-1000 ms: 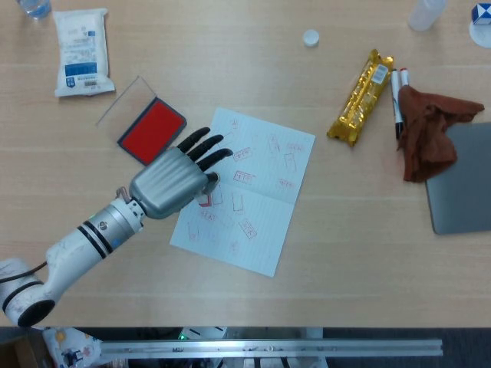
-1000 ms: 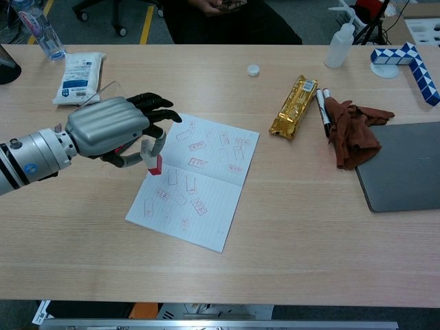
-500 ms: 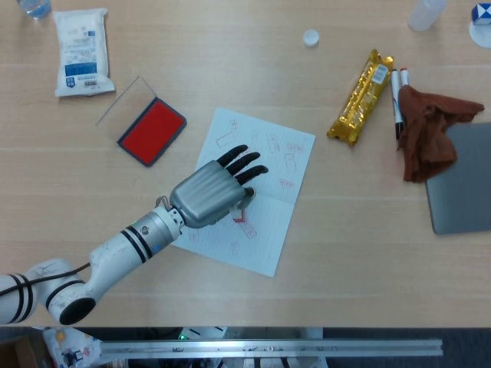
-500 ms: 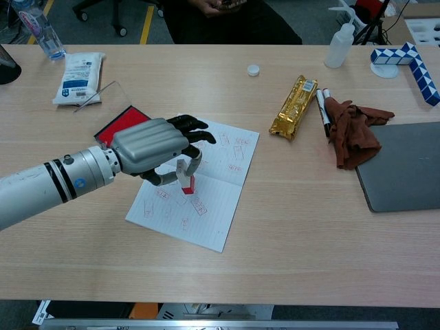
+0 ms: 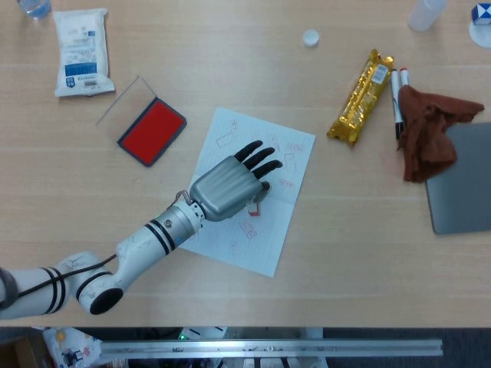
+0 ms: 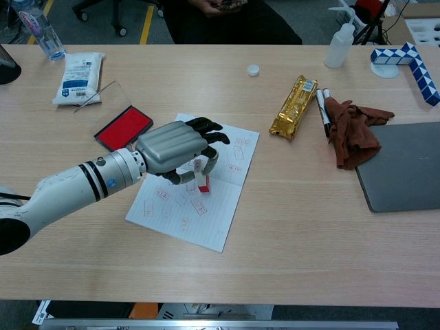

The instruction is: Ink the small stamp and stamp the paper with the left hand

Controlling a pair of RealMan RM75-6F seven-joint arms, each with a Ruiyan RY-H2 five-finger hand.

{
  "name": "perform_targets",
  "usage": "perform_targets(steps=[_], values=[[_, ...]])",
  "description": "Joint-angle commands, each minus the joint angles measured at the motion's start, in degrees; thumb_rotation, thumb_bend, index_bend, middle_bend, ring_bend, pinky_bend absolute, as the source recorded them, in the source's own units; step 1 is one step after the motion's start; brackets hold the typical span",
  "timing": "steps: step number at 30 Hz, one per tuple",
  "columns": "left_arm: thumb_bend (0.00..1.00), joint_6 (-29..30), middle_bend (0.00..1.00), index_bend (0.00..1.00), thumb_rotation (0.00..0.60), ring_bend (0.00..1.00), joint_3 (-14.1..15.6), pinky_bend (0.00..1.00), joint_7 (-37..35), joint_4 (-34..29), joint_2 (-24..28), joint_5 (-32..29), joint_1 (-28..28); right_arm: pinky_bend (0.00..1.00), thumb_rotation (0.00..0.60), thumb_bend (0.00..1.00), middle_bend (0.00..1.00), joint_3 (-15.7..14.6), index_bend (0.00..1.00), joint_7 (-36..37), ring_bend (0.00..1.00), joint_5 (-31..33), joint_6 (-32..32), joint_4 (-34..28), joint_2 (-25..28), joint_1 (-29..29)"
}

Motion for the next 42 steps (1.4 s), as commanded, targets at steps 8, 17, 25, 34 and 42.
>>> perform_targets(steps=[8,17,25,34,42], values=[[0.43,1.29,0.13,0.64,0.6,0.0,0.41,0.01,-1.53,6.57,-4.51,0.29,0.16,0.32,0.6,0.16,0.36,0.04,0.31,-0.92,0.3,0.45,0.13,-0.75,0.29,-0.04],[0.43,3.33,0.13,0.64,0.6,0.0,2.06,0.01,-3.27,9.11,-5.42,1.91,1.27,0.32,0.6,0.16,0.36,-0.11,0.31,-1.24,0.3,0.6,0.48,-1.12,0.49,-0.32],[0.43,4.07,0.13,0.65,0.6,0.0,3.28,0.01,-3.76,9.37,-5.66,3.21,1.8,0.32,0.6,0.16,0.36,-0.19,0.31,-1.37,0.3,0.32,0.76,-1.36,0.46,-0.37],[0.43,2.79,0.13,0.65,0.6,0.0,2.58,0.01,-3.03,8.64,-5.38,2.26,1.39,0.32,0.6,0.16,0.36,-0.28,0.31,-1.11,0.3,0.37,1.26,-1.27,0.51,-0.74],[0.43,1.68,0.13,0.65,0.6,0.0,2.15,0.01,-1.93,9.03,-6.03,1.55,0.99,0.32,0.6,0.16,0.36,-0.33,0.31,-0.73,0.3,0.46,1.34,-0.86,0.39,-0.89]])
